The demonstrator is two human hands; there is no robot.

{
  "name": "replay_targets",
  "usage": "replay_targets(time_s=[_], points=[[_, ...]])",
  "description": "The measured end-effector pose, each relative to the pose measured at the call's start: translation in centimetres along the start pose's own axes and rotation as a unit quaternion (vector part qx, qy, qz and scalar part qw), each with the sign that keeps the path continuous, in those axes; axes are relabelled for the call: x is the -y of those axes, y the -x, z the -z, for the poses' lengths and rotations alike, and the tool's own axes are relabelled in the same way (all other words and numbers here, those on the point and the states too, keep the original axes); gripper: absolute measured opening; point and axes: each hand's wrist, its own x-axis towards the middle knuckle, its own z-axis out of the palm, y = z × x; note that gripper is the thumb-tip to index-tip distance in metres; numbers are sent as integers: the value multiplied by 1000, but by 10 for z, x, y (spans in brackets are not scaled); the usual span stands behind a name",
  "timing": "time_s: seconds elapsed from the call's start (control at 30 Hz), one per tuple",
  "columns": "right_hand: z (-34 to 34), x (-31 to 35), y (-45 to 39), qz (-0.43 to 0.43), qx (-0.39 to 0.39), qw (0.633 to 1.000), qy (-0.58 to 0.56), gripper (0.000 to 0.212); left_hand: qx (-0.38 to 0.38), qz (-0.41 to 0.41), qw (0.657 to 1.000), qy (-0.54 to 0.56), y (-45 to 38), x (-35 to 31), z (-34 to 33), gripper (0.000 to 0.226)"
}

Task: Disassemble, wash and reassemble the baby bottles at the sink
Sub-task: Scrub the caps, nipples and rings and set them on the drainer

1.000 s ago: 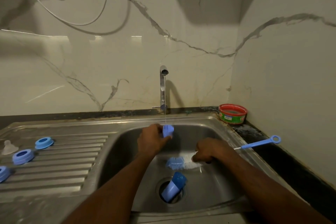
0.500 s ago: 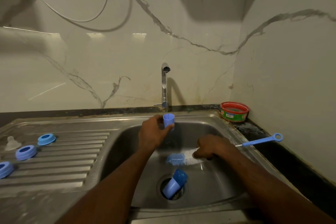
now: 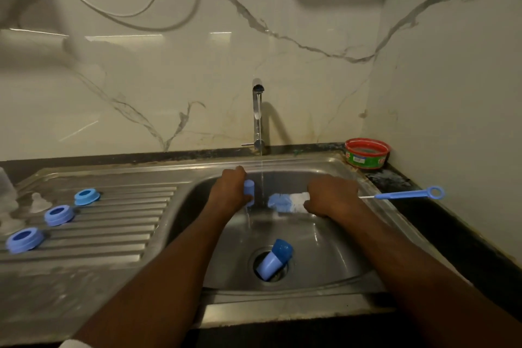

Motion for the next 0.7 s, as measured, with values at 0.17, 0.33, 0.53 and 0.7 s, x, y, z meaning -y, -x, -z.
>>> replay_targets(time_s=[0.17,0.33,0.53,0.7], points=[[9,14,13,12,-32,999,-8,31,-32,-1,999,10,18,1,25,46],[20,24,26,8,-109,993,-35,27,-68,2,998,16,33,5,55,36],[25,39,38,37,-97,992,-66,21,-78,7,996,35,61,22,65,30],[27,51,51,43,-89,994,-50,28,-78,6,997,5,93,28,102,40]])
